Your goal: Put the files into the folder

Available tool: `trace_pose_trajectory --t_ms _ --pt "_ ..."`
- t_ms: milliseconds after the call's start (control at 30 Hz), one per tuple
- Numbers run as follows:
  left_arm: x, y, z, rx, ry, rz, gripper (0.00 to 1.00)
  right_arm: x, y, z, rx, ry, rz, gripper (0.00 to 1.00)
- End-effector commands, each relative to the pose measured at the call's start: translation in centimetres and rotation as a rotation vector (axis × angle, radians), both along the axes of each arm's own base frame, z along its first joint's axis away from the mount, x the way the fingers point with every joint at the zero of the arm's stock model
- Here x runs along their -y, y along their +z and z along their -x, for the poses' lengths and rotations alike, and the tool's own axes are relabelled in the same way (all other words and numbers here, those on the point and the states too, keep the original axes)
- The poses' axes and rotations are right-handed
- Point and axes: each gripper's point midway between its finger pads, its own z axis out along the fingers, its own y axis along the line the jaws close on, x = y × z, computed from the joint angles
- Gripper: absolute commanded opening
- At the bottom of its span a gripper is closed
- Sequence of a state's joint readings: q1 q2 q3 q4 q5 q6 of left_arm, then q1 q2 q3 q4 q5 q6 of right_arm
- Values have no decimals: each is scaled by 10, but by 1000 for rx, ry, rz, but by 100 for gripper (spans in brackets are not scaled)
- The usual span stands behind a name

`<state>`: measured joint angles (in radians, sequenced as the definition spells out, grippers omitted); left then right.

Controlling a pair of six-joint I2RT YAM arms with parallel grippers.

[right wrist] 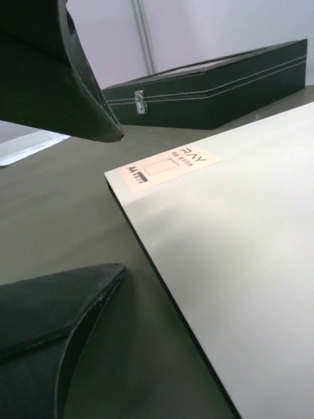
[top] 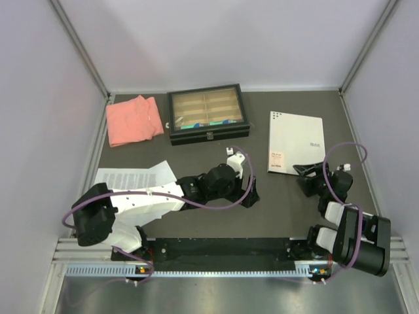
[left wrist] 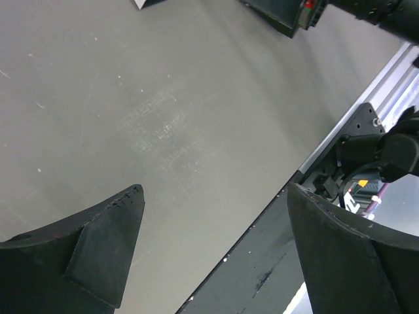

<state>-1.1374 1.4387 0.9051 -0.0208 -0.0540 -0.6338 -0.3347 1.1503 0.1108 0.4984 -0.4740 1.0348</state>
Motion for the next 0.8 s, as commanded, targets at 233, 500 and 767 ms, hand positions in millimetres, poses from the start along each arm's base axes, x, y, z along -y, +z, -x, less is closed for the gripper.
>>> trace_pose_trajectory --t_ms 233,500,767 --pt "3 30 -4 48 32 81 94 12 -11 -11 32 -69 -17 63" --pt "10 27 -3 41 6 67 94 18 -10 -23 40 -82 -16 52" --pt "0 25 -3 45 23 34 94 31 7 -40 56 -107 31 51"
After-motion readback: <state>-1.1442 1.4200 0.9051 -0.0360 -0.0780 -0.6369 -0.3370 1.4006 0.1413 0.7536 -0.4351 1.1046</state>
